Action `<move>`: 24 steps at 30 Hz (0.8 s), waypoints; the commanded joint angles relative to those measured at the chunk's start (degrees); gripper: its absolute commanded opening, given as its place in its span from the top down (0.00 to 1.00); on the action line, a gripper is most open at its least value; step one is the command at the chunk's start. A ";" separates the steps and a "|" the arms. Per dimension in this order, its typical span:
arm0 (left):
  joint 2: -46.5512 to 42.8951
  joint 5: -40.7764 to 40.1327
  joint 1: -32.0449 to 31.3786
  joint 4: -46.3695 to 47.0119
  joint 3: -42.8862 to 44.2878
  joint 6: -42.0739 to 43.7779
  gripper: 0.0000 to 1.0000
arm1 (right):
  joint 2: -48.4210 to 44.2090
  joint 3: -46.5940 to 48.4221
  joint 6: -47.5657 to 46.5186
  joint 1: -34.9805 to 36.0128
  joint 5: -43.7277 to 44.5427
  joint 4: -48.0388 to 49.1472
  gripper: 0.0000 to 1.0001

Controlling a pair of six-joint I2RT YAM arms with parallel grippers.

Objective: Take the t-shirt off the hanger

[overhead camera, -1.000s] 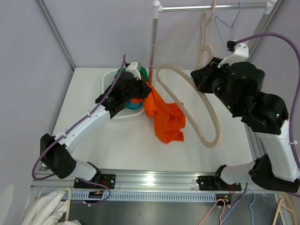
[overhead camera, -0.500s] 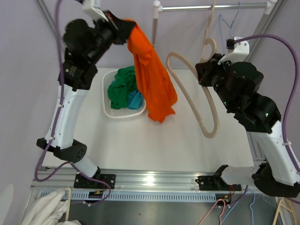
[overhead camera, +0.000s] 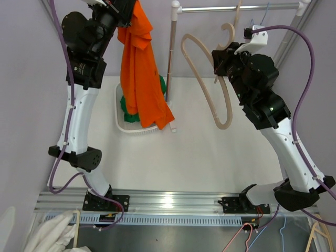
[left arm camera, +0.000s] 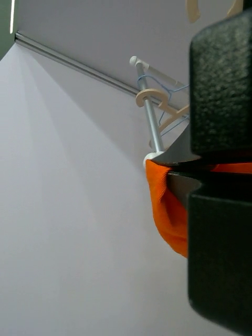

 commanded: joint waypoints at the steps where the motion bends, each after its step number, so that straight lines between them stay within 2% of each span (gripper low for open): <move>1: 1.48 1.38 3.40 8.07 6.10 0.13 0.99 | 1.51 0.79 -0.54 -1.91 -3.55 5.89 1.00; 4: 0.53 1.04 4.20 6.84 3.83 1.15 0.99 | 2.39 -0.09 -0.45 -3.32 -5.57 7.30 1.00; 6: -1.93 -0.18 4.20 8.24 -6.66 1.78 0.99 | 3.00 -0.97 -0.72 -4.11 -6.45 8.88 1.00; 8: -6.05 -4.29 4.28 12.37 -13.11 3.88 0.99 | 3.53 -1.50 -1.33 -4.63 -7.24 11.07 1.00; 9: -6.86 -5.45 4.63 12.55 -20.19 4.76 0.99 | 4.32 -1.33 -1.51 -4.90 -7.16 11.52 1.00; 11: -7.48 -11.14 4.98 12.03 -24.71 6.52 0.99 | 5.20 -0.19 -2.39 -5.16 -7.33 12.40 1.00; 13: -6.44 -13.45 5.51 9.76 -27.46 6.70 0.99 | 6.78 1.04 -2.47 -5.69 -7.33 12.40 1.00; 16: -0.21 -16.62 5.51 -0.95 -24.24 6.18 0.99 | 8.97 4.38 -2.30 -6.30 -8.03 11.26 1.00; 17: 3.82 -17.32 5.51 -7.16 -23.87 5.22 0.99 | 9.51 5.96 -2.30 -6.39 -8.30 10.48 1.00; 20: 10.51 -13.39 5.51 -18.68 -19.83 1.79 0.99 | 11.53 8.16 -2.39 -6.48 -8.39 9.42 1.00; 21: 16.10 -8.94 5.51 -22.21 -18.78 1.00 0.99 | 11.97 9.30 -2.56 -6.57 -8.47 8.89 1.00; 23: 23.77 -4.27 5.51 -32.56 -6.27 -0.41 0.99 | 13.28 10.62 -2.74 -6.75 -8.30 8.01 1.00; 24: 28.42 -1.62 5.43 -43.76 3.55 -0.16 0.99 | 13.55 11.85 -2.57 -6.92 -8.30 7.14 1.00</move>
